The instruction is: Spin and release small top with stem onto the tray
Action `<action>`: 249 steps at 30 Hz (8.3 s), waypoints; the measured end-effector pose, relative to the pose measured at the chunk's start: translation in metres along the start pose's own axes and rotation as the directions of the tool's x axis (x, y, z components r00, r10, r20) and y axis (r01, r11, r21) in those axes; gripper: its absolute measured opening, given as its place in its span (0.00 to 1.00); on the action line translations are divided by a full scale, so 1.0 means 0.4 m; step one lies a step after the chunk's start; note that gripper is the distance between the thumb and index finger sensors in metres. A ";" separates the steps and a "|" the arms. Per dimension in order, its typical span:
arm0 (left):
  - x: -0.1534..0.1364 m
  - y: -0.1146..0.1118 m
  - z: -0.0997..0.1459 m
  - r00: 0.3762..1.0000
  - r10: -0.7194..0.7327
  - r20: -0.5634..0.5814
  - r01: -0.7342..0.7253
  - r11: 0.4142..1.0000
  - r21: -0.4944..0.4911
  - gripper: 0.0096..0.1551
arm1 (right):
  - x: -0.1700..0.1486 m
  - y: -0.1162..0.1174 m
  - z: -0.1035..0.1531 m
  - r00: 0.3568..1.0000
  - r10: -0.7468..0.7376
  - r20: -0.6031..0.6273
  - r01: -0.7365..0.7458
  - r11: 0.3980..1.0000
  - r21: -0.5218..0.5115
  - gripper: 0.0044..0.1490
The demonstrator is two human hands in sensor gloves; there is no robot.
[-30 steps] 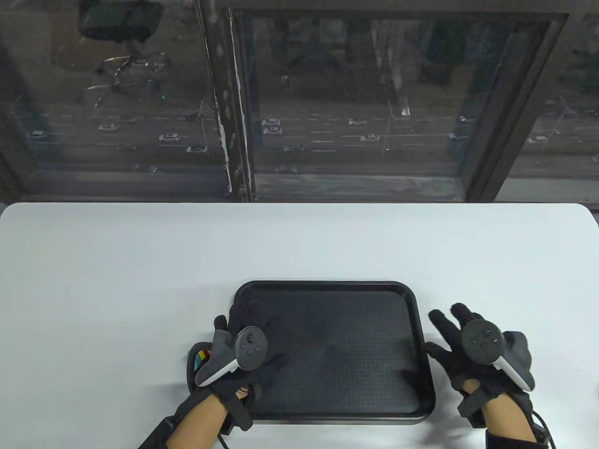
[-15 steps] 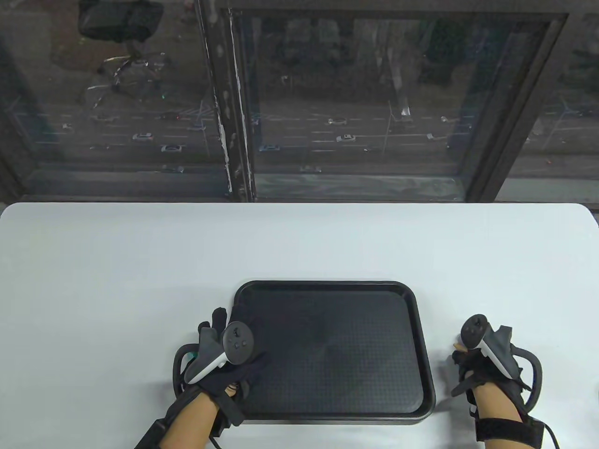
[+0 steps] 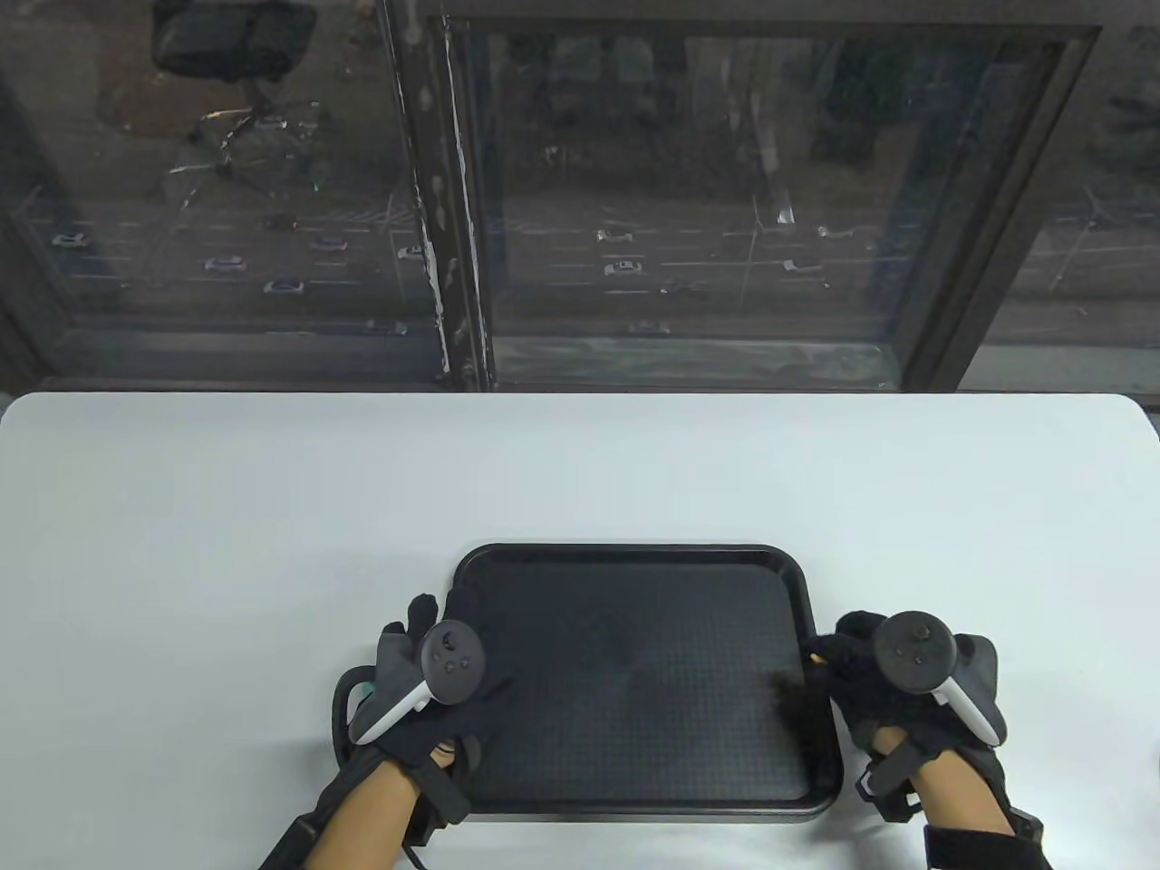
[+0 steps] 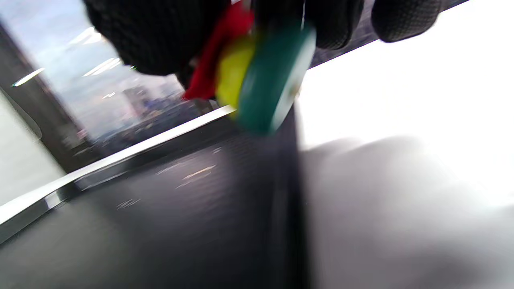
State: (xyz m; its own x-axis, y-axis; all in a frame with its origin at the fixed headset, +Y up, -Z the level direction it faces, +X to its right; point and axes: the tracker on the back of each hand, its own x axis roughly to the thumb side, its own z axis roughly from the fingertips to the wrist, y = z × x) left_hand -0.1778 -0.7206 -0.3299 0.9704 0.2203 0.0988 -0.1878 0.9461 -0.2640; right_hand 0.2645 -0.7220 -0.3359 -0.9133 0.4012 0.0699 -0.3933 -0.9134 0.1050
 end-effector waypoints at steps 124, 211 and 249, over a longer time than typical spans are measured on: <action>-0.024 -0.007 -0.022 0.990 0.137 0.010 -0.135 0.982 -0.134 0.45 | 0.330 0.027 -0.109 0.682 0.485 0.547 -0.511 0.852 -0.119 0.26; 0.139 0.125 -0.063 0.867 -0.488 -0.105 0.490 0.792 0.365 0.35 | -0.047 -0.068 0.039 0.996 -0.011 -0.090 0.016 0.998 0.061 0.48; -0.061 0.033 0.042 0.993 -0.090 -0.074 0.100 0.985 0.144 0.50 | -0.056 -0.041 0.016 0.993 0.006 -0.121 0.009 0.993 0.119 0.52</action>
State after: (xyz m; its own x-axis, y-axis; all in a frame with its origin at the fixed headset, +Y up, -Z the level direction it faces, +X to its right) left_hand -0.2064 -0.7095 -0.3196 0.9919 0.1160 0.0511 -0.1097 0.9876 -0.1123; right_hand 0.2921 -0.7155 -0.3327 -0.9216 0.3848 -0.0503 -0.3859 -0.8952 0.2229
